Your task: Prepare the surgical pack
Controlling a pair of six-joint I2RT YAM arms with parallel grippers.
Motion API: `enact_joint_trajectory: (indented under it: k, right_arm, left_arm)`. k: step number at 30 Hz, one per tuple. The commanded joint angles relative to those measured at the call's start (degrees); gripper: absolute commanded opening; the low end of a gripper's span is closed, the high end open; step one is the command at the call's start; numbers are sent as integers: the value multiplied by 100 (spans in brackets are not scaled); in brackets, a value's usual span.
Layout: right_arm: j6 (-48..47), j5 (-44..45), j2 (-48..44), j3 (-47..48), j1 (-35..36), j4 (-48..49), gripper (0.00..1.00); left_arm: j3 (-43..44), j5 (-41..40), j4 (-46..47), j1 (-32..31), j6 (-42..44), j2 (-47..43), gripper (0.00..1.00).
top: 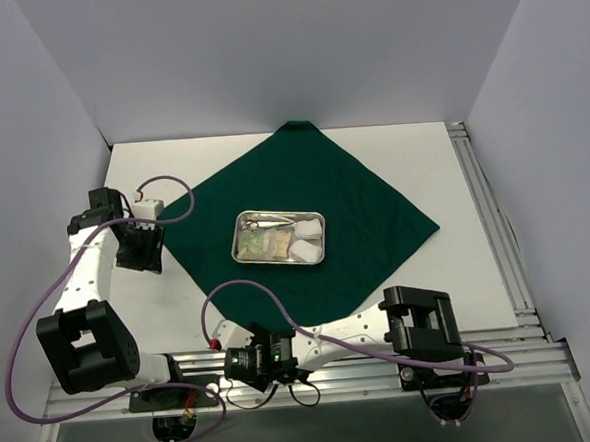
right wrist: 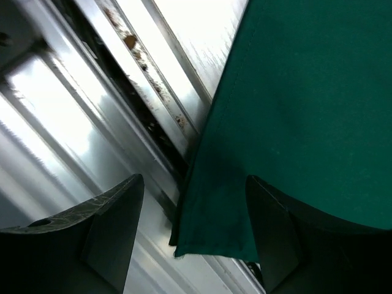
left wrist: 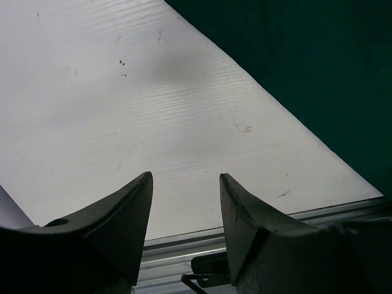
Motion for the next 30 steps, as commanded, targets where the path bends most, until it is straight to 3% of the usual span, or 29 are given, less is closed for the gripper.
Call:
enact_joint_trajectory:
  k: [1,6,9,12,26,30]
  right_arm:
    - [167,613,328,248,62,-664,63]
    - [448,1088,548,319,97,-997,58]
    - [624,1413,575,406,106,-1226,45]
    - [694,1589,601,468,132,-1428,40]
    - [475,2055,873,653,-105,-1657,38]
    - [378,2073,795,600,-263,-1517,32]
  left_arm:
    - [-67,15,-67,36,53,-184,57]
    - [-102,23,-75,36,97,-263,57]
    - [-120,41,-40,27,114,-272,57]
    - [-111,94,-23,36,114,-272,57]
    - [-50,261,13,36,202,-193,57]
    - [-32,410,4,36,211,-219,57]
